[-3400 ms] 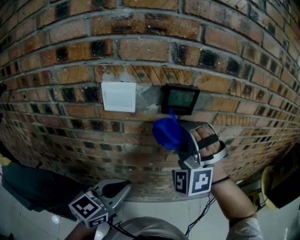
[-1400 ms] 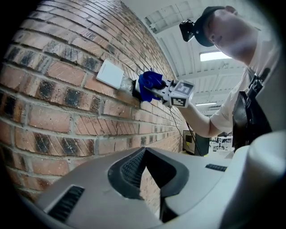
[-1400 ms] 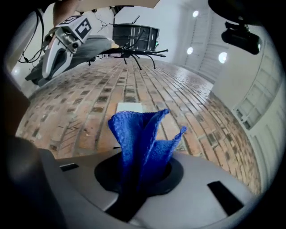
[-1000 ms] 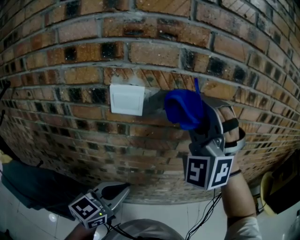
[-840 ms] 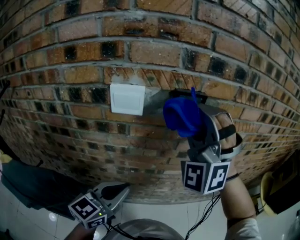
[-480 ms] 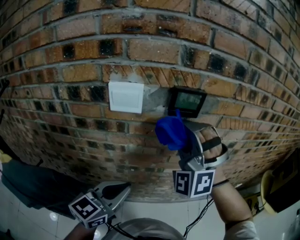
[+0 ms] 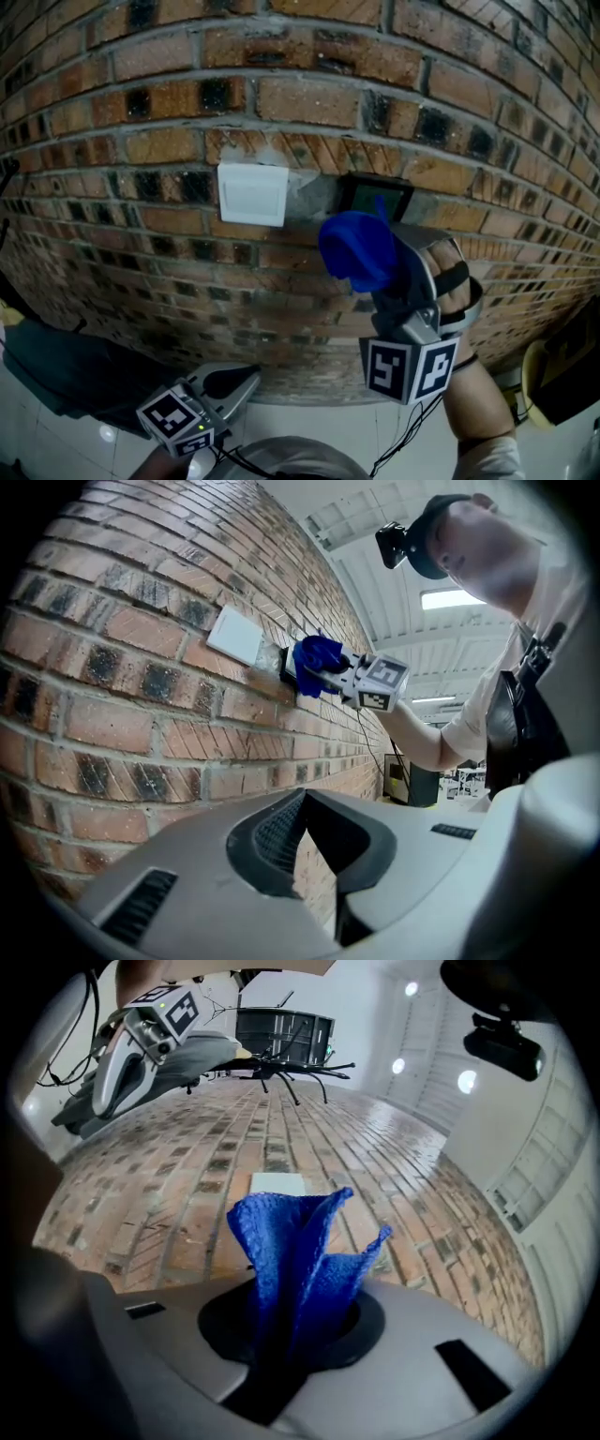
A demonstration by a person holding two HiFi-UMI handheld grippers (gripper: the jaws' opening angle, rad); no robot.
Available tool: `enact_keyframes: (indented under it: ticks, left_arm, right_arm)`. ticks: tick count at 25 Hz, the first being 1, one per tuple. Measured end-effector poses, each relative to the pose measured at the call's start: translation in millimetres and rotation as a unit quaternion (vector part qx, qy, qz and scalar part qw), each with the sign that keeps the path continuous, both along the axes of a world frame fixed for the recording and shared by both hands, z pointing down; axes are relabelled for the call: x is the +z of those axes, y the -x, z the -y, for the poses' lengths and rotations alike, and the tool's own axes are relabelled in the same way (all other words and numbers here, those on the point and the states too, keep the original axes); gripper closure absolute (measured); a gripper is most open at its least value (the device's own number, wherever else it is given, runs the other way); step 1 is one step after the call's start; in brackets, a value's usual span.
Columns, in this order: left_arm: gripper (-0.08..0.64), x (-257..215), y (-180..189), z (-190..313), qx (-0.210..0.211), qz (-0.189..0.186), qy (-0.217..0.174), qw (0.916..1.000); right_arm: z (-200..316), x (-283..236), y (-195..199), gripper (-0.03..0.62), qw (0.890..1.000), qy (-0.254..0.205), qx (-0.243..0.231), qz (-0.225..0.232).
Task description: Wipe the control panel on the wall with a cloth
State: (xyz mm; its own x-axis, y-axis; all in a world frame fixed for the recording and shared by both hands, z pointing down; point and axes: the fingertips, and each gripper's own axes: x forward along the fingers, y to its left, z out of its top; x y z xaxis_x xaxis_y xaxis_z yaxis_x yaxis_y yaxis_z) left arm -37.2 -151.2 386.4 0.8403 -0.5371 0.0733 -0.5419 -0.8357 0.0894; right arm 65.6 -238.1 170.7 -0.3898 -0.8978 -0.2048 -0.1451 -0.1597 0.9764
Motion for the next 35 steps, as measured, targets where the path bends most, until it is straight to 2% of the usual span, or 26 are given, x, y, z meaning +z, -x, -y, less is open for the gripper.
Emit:
enact_keyframes:
  ticks: [4,9,15,23,27,31,35]
  left_arm:
    - [0.566,-3.0,-1.9,-0.8,0.002,-0.002,-0.002,1.0000]
    - [0.567,0.3,2.5,-0.2,-0.001,-0.002,0.000,1.0000]
    - [0.567,3.0,4.9,1.0,-0.004,-0.002,0.002,1.0000]
    - [0.568,3.2,-1.1,1.8,0.003,-0.003,0.005,1.0000]
    - [0.568,3.9,-3.3,1.2,0.005,-0.001,0.005,1.0000]
    - [0.567,4.0,-1.2,0.7,0.002,-0.001,0.006,1.0000]
    - [0.566,3.6,-0.4,1.4,0.002,-0.003,0.006,1.0000]
  right_arm:
    - [10.7,-36.9,-8.4,0.506,0.999,-0.026,0.007,0.019]
    - [17.7,-40.9,-11.0,0.506,0.999,-0.032,0.012,0.026]
    - [18.8,-3.6,-6.3,0.506,1.000,-0.013,0.016,0.008]
    - [29.4,61.9,-3.8,0.506,0.999,0.039,0.018,-0.010]
    - [34.1,77.2,-3.1,0.506,0.998,0.053,0.017,-0.016]
    - [21.0,60.0,-1.3,0.506,0.999,0.046,0.008,-0.010]
    - [2.5,6.7,-0.9,0.506,1.000,-0.005,-0.001,0.009]
